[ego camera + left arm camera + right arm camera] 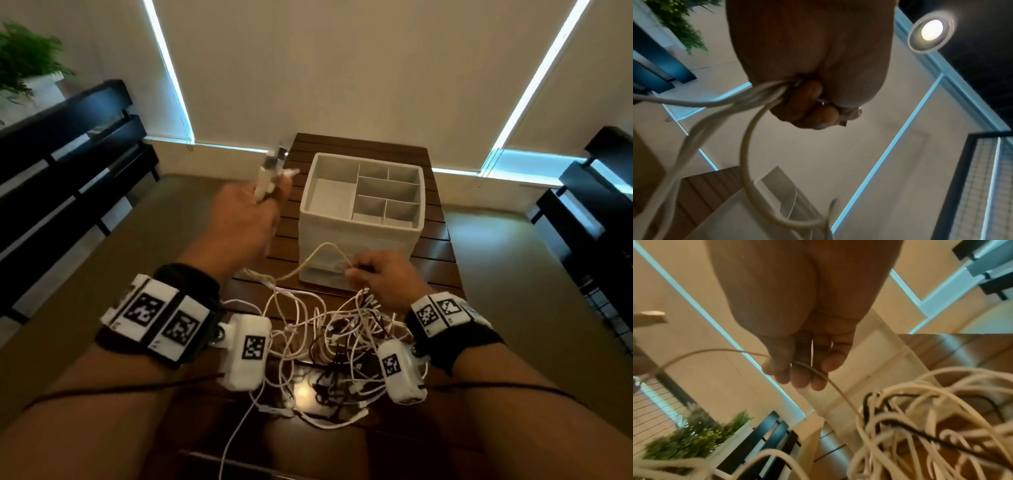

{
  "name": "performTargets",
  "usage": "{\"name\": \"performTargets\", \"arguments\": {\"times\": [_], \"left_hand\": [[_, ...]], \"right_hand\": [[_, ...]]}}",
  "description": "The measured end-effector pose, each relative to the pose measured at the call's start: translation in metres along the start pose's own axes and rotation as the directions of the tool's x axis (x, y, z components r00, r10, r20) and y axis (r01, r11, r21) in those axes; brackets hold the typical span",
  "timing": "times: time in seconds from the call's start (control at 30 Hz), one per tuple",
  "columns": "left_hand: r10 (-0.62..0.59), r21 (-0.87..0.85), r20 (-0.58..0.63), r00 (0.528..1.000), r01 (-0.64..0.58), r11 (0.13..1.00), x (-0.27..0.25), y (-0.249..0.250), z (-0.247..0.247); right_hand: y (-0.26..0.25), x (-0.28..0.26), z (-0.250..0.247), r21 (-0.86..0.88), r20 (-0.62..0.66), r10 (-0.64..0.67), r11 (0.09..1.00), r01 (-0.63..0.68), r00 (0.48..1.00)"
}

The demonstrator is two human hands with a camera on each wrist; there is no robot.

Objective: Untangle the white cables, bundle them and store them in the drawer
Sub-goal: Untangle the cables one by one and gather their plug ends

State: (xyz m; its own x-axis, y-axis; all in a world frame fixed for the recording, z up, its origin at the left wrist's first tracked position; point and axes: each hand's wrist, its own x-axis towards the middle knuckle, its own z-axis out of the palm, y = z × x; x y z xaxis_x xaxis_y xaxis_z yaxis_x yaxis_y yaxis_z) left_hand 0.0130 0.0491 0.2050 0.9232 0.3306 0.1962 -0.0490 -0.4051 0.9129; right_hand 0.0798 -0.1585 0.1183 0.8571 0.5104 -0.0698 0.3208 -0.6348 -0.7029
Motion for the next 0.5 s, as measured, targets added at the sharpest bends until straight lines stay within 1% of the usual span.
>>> {"name": "performTargets", "arguments": {"times": [0.03, 0.1, 0.13, 0.17, 0.2, 0.27, 0.3, 0.33, 0.37, 0.43, 0.47, 0.5], "left_hand": [[0.021, 0.067, 0.017, 1.0, -0.022, 0.997, -0.005, -0.003, 0.008], [0.057, 0.112, 0.077, 0.995, -0.065, 0.992, -0.014, -0.011, 0.024], [0.057, 0.135, 0.127, 0.99, -0.074, 0.988, -0.017, -0.016, 0.031], [0.043, 0.169, 0.177, 0.983, -0.074, 0.983, -0.02, -0.02, 0.039], [0.01, 0.215, 0.226, 0.974, -0.06, 0.975, -0.021, -0.026, 0.046], [-0.069, 0.306, 0.305, 0.95, -0.03, 0.952, -0.022, -0.033, 0.051], [-0.092, 0.329, 0.325, 0.941, -0.021, 0.944, -0.022, -0.032, 0.048], [-0.114, 0.312, 0.324, 0.939, 0.008, 0.95, -0.021, -0.028, 0.043], [-0.129, 0.26, 0.302, 0.944, 0.049, 0.964, -0.019, -0.021, 0.035], [-0.135, 0.15, 0.234, 0.963, 0.101, 0.983, -0.015, -0.002, 0.013], [-0.125, 0.132, 0.188, 0.974, 0.101, 0.986, -0.012, 0.006, 0.001], [-0.1, 0.154, 0.144, 0.985, 0.078, 0.985, -0.009, 0.014, -0.011]], "right_hand": [[-0.008, -0.001, -0.004, -0.027, 0.008, -0.032, 0.999, 0.032, 0.999], [-0.022, -0.002, -0.01, -0.117, 0.058, -0.072, 0.99, 0.078, 0.996], [-0.028, -0.003, -0.01, -0.116, 0.062, -0.082, 0.989, 0.089, 0.995], [-0.032, -0.003, -0.011, -0.075, 0.039, -0.097, 0.992, 0.1, 0.994], [-0.035, -0.004, -0.012, -0.012, -0.01, -0.119, 0.993, 0.119, 0.993], [-0.039, -0.005, -0.014, 0.109, -0.134, -0.143, 0.981, 0.158, 0.981], [-0.038, -0.006, -0.015, 0.15, -0.166, -0.137, 0.975, 0.162, 0.977], [-0.034, -0.008, -0.015, 0.17, -0.157, -0.122, 0.974, 0.148, 0.98], [-0.03, -0.01, -0.014, 0.165, -0.109, -0.101, 0.979, 0.118, 0.989], [-0.01, -0.011, -0.006, 0.081, 0.068, -0.038, 0.996, 0.032, 0.997], [0.001, -0.011, -0.001, 0.017, 0.152, -0.001, 1.0, -0.001, 0.988], [0.01, -0.012, 0.003, -0.028, 0.187, 0.025, 0.999, -0.02, 0.982]]}}
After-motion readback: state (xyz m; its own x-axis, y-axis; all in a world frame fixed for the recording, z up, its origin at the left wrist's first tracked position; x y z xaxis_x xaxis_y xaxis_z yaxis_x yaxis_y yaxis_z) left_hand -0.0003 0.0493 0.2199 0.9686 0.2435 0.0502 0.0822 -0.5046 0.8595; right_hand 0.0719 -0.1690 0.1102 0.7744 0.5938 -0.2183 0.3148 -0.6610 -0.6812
